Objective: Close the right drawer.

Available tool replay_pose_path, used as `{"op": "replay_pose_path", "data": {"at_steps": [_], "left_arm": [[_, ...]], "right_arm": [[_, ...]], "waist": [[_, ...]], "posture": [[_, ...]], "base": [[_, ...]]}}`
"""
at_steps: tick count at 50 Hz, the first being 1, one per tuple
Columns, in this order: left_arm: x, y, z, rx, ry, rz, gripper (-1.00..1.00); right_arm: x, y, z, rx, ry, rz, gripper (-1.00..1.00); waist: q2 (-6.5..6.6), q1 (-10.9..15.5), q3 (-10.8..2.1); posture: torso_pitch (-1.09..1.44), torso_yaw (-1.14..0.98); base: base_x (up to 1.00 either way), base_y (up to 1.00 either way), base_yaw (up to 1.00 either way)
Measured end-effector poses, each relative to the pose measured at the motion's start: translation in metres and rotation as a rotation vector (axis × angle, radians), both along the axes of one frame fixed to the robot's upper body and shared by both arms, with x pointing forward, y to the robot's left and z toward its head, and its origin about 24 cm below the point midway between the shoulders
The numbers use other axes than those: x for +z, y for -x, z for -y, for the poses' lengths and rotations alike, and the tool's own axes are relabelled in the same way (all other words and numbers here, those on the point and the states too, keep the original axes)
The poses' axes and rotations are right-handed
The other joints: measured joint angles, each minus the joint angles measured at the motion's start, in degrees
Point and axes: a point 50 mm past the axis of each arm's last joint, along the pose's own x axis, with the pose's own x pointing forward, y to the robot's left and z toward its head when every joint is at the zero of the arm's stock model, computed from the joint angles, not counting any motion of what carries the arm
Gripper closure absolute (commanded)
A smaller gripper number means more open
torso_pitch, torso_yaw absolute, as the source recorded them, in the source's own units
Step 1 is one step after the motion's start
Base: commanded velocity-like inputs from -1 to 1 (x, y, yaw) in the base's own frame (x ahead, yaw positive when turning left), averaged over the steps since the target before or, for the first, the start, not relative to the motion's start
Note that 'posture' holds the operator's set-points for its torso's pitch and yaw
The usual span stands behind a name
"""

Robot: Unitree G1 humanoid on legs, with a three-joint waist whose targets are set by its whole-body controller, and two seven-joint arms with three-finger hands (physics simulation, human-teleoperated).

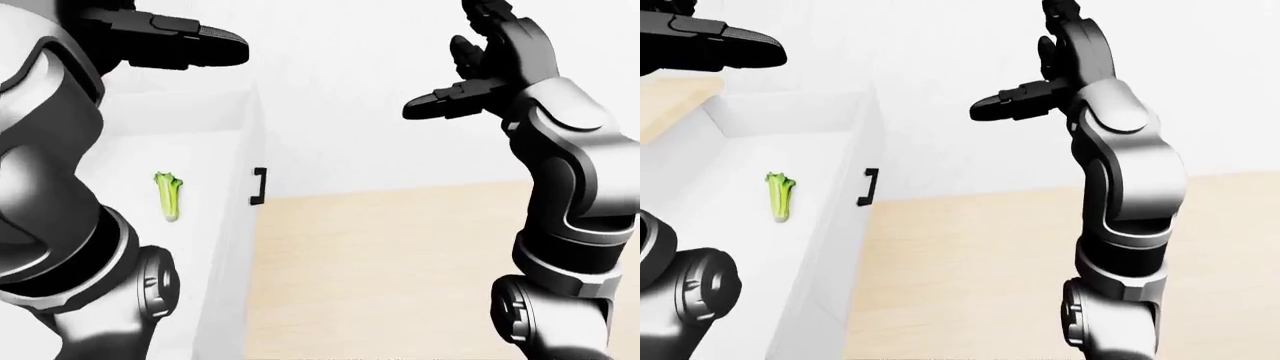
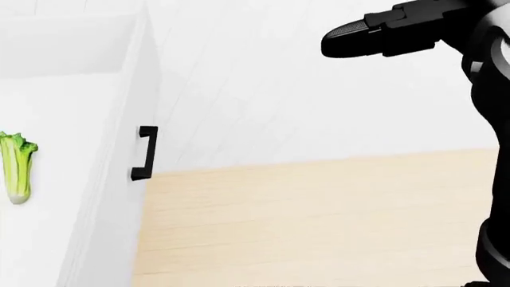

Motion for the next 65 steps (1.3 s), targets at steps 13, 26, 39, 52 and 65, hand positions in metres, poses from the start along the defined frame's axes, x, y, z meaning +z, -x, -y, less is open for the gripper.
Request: {"op": "replay_pose_path", "data": {"at_steps": [13,26,39,52,65], "left_arm": [[0.006,0.004,-0.003,0.020,0.004,0.029,-1.00],[0.004,0.002,0.000,0.002,-0.004,0.008,-1.00],[0.008,0.003,-0.003,0.016,-0.002,0.005,-1.00],[0.013,0.007,-0.006,0.033,0.006,0.023,-1.00],[0.014,0.008,-0.001,0.010,-0.007,0.034,-1.00]], "right_arm": [[0.005,0.003,-0.003,0.023,-0.004,0.031,-1.00],[-0.003,-0.001,-0.002,0.013,-0.005,-0.016,-1.00],[0.000,0.000,-0.003,0.017,0.002,-0.009,-1.00],[0.001,0.002,-0.007,0.039,0.007,0.002,-1.00],[0.003,0.004,0.000,0.010,-0.001,0.013,-1.00]], "waist": [[-5.63,1.0,2.76],[-2.69,-0.3,0.98],[-3.06,-0.3,1.12],[-0.57,-0.3,0.00],[-4.83,-0.6,0.49]], "posture": [[0.00,0.00],[0.00,0.00],[0.00,0.00],[0.00,0.00],[0.00,0.00]], "base": [[-0.08,0.00,0.00],[-0.04,0.00,0.00],[0.00,0.02,0.00],[0.00,0.12,0.00],[0.00,0.13,0.00]]}}
